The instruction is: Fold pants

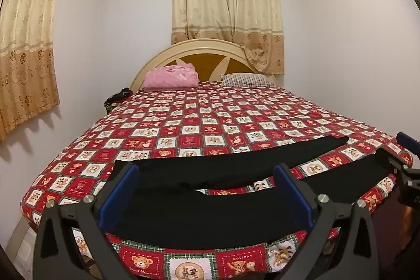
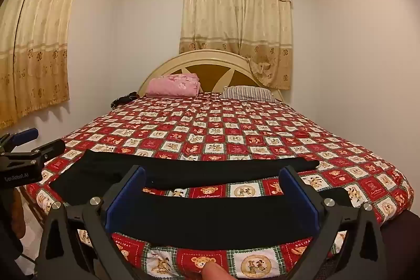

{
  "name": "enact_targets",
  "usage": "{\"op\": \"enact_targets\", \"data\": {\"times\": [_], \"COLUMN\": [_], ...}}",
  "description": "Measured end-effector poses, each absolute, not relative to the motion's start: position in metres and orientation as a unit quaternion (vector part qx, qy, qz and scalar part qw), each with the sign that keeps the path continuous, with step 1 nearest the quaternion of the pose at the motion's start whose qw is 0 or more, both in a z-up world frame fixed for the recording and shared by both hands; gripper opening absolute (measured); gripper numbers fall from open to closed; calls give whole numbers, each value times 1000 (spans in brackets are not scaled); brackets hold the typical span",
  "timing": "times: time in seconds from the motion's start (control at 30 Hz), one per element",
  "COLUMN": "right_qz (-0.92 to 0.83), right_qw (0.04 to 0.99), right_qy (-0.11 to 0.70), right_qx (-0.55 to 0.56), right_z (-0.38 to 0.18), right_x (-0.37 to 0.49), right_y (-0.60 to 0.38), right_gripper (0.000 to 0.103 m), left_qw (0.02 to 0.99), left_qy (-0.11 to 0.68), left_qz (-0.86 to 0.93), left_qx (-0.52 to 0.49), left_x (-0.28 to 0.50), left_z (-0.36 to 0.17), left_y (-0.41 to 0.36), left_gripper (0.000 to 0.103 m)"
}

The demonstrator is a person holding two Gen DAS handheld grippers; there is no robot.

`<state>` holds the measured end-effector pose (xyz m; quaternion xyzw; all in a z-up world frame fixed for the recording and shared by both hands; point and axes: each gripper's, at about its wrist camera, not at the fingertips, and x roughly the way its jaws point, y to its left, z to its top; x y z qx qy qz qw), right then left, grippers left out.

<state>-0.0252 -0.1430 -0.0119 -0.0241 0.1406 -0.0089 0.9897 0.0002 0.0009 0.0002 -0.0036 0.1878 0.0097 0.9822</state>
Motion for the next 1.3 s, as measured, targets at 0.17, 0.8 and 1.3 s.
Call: {"op": "enact_targets", "data": {"times": [0.17,0.8,1.3], "right_qz": [-9,-8,-11], "right_qw": [990,989,989], "right_qy": [142,146,145], "right_qx": [-24,-25,-27], "right_z": [-11,-15,-14], "right_x": [-26,-24,-23], "right_y": [-144,-150,-152], "right_gripper": [102,102,102], "left_qw": [982,982,982], "left_qy": [185,186,186], "left_qz": [16,17,15], "left_qx": [14,10,9], "left_x": [2,-3,-2], "left_z": [1,-6,-5], "left_y": [-3,3,4], "left_gripper": [103,103,103]}}
